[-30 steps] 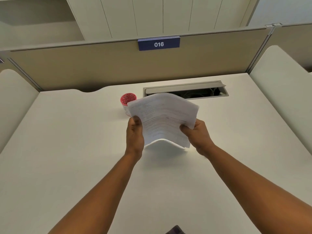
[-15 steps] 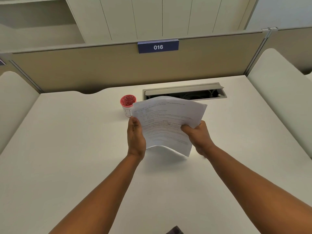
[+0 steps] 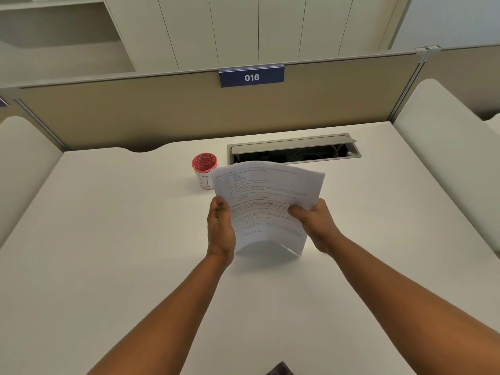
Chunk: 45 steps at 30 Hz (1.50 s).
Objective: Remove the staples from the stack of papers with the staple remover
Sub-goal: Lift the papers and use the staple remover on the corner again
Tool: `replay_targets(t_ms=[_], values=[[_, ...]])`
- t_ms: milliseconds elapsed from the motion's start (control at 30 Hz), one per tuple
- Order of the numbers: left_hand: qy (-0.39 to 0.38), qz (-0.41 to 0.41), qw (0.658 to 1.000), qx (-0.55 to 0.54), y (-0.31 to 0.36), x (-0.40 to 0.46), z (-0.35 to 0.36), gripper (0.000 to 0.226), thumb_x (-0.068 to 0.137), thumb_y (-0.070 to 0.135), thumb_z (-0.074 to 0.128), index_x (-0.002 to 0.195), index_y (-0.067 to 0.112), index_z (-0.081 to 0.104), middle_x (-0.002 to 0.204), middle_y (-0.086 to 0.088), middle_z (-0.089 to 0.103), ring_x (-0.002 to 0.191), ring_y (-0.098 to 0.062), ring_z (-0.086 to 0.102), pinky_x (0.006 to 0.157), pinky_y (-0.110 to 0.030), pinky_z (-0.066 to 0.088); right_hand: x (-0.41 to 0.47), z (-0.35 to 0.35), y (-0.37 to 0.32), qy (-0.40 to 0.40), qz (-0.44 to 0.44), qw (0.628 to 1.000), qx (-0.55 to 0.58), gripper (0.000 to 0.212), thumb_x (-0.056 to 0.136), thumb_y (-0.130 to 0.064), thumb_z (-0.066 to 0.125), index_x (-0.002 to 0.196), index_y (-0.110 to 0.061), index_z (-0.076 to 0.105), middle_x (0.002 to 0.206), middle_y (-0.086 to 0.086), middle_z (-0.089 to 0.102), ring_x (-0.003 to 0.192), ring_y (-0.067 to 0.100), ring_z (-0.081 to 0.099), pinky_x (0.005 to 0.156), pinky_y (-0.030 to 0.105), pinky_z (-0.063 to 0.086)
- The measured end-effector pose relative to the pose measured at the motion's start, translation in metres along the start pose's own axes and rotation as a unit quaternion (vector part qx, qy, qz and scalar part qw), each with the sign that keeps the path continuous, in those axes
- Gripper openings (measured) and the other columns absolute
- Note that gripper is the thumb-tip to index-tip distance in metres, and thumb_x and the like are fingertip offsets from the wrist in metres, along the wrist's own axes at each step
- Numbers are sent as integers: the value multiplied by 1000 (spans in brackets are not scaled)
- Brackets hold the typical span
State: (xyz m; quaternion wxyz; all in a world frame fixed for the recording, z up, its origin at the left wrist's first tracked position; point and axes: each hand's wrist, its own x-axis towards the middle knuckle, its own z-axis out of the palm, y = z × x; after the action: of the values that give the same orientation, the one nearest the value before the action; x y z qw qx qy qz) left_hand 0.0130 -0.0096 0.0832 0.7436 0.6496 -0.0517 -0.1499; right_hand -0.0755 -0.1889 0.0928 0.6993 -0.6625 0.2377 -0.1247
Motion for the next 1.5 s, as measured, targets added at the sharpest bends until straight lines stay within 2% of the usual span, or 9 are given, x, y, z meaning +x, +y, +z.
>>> replay_targets(t_ms=[467,833,933,1000,1067,1167,1267,1333,1500], values=[[-75,-99,986,108,-4,1,-13,32,109,41,45,127,23,64,116,5,77,105,-16,75,83,-33,60,2,-17,13,11,108,994,13,31,83,7,58,104,-10,73,100,13,78,89,36,74,73,44,63],[0,-120,987,105,0,14,-13,28,111,31,41,114,19,66,109,3,78,98,-22,76,79,-40,63,2,-20,45,-78,186,979,-36,35,84,2,67,116,-11,67,108,11,77,97,36,74,90,56,59],[3,-121,984,130,-7,13,-14,29,111,31,41,109,19,67,106,2,78,96,-22,75,74,-36,59,6,-19,44,-15,121,992,-36,47,84,-5,75,126,-18,59,125,8,71,106,28,71,91,48,60],[-8,-125,981,146,-11,13,-14,29,111,31,41,107,18,67,105,2,78,96,-23,75,76,-36,59,11,-16,37,59,35,988,-138,68,85,-17,78,143,-26,44,145,0,55,123,19,59,99,42,55],[-26,-124,979,162,-13,12,-13,30,111,31,41,108,17,67,105,2,79,96,-22,75,79,-36,60,16,-12,29,95,-59,933,-342,79,88,-31,76,153,-28,31,158,-5,38,140,16,41,113,42,38],[-63,-109,972,200,-15,11,-9,31,111,33,40,108,19,67,103,1,78,95,-23,75,82,-41,62,22,2,13,22,-179,836,-518,61,98,-41,58,153,-26,36,160,-6,36,151,17,26,121,44,16],[-99,-98,962,236,-16,11,-2,31,110,38,40,109,22,66,102,-2,76,93,-24,75,82,-42,62,28,19,2,-63,-170,825,-535,42,104,-43,43,143,-29,50,145,-6,56,139,16,44,119,45,16],[-129,-93,954,253,-19,10,1,31,110,39,40,109,21,66,102,-4,76,93,-26,74,78,-40,61,29,26,-3,-101,-150,830,-528,34,106,-41,39,130,-29,60,119,-6,71,108,17,63,110,47,35],[-155,-81,950,260,-25,8,2,27,110,37,39,118,21,59,106,-6,74,95,-26,74,77,-37,60,30,29,-1,-132,-107,857,-486,23,106,-36,41,108,-26,62,98,-5,69,86,17,61,80,45,54]])
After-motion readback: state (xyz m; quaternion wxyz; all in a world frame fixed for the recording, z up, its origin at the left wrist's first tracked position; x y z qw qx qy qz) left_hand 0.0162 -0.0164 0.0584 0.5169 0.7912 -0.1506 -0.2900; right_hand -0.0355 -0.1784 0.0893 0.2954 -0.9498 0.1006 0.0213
